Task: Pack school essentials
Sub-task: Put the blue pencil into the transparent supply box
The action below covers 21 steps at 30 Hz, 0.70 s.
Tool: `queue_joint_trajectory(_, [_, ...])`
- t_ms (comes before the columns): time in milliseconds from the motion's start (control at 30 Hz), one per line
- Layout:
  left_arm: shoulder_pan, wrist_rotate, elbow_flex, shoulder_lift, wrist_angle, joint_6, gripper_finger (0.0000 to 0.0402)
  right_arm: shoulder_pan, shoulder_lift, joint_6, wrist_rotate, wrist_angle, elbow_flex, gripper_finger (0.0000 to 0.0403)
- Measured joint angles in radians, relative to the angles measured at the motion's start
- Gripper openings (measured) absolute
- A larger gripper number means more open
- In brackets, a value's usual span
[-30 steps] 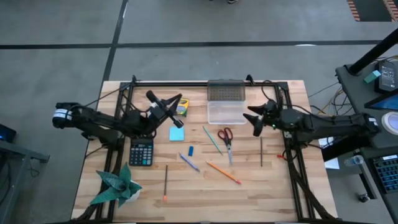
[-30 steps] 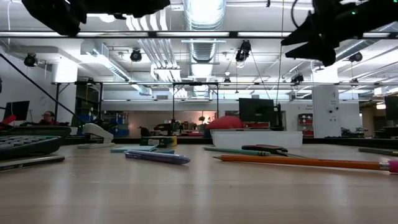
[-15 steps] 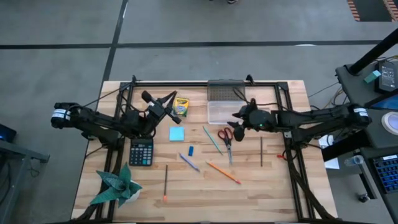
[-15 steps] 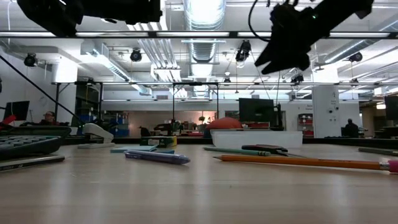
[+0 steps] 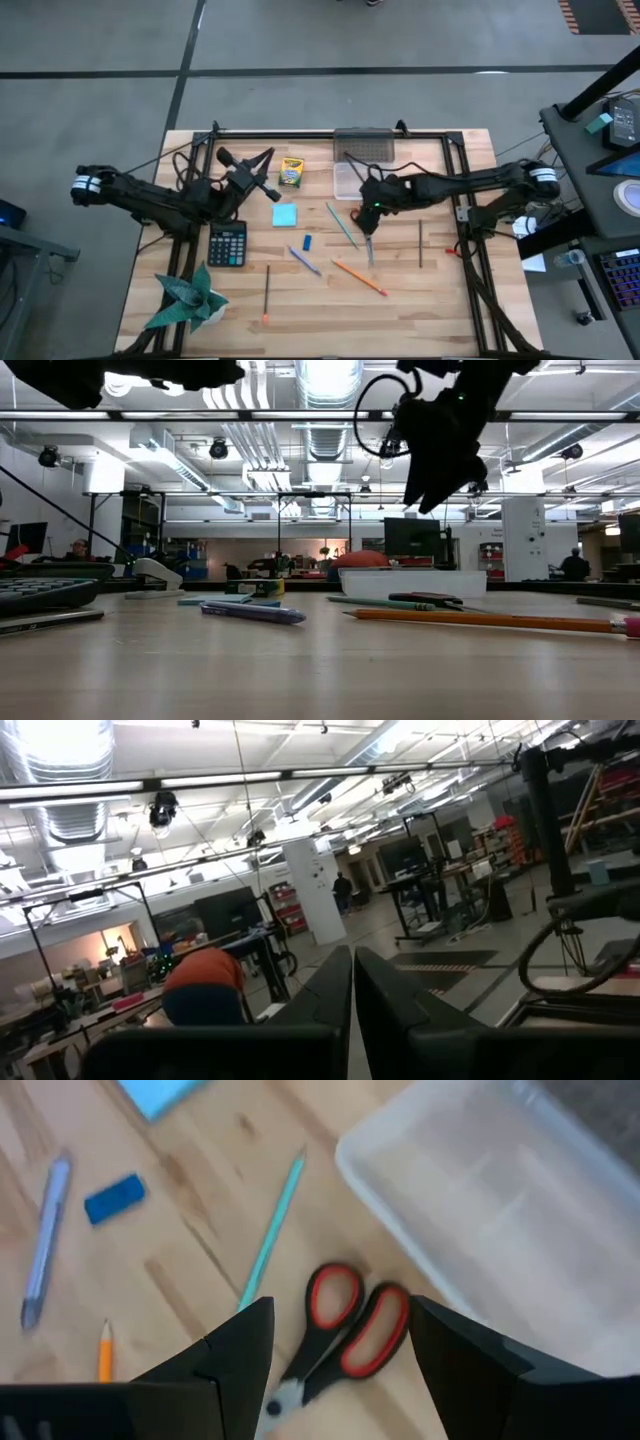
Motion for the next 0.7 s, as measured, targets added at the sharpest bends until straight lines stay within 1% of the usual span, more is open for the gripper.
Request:
queue_joint_trajectory(100, [0.000,-0.001,-0.027,-0.041,-0.004,0.000,0.0000,0.000,0.072,0.039,-0.029,-0.097,0.072,0.0219])
queue_joint_trajectory(200, [-0.001,-0.002,-0.041,-0.078,-0.016,-0.001,0.0000,0.000,0.136,0.046,-0.042,-0.153,0.124,0.0219])
queue_joint_trajectory(433, [-0.002,-0.003,-0.082,-0.116,-0.022,0.000,0.0000,-0.004,0.237,0.081,-0.043,-0.163,0.161,0.0219])
queue_joint_trajectory(700, [-0.002,-0.003,-0.095,-0.135,-0.022,0.000,0.0000,-0.022,0.291,0.102,-0.042,-0.153,0.162,0.0219])
